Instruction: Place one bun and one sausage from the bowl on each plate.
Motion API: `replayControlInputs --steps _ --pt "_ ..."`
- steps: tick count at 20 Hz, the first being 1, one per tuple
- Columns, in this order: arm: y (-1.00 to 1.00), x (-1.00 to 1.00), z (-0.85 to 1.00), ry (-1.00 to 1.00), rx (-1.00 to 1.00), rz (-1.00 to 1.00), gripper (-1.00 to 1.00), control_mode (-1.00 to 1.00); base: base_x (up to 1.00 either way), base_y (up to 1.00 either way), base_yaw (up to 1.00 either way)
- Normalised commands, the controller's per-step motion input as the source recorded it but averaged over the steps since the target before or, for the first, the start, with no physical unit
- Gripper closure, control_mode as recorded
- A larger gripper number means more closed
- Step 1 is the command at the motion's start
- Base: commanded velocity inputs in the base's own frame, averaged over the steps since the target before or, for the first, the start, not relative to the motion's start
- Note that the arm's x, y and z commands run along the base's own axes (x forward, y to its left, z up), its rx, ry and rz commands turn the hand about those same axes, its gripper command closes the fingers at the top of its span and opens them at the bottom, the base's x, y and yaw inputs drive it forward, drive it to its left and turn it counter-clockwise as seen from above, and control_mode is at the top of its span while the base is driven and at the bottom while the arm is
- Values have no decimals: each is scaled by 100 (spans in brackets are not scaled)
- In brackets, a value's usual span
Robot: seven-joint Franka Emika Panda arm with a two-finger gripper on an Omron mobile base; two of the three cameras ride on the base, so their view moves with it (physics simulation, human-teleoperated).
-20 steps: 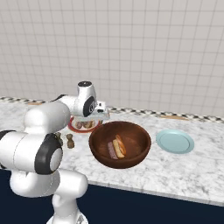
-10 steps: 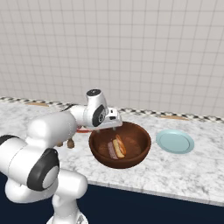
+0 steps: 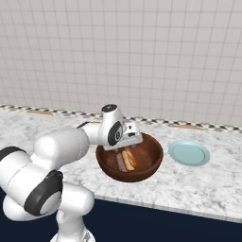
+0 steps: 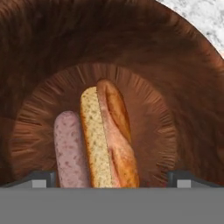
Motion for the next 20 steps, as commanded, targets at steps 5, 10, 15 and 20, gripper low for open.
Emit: replayControlInputs --steps 5,10,15,20 --pt "-22 6 -45 15 0 6 -100 -100 0 0 0" --pt "-12 13 -37 14 0 5 -100 -100 0 0 0" --pt "-15 3 -2 6 1 2 -100 -100 0 0 0" --pt "-12 1 -8 6 0 3 100 -100 0 0 0"
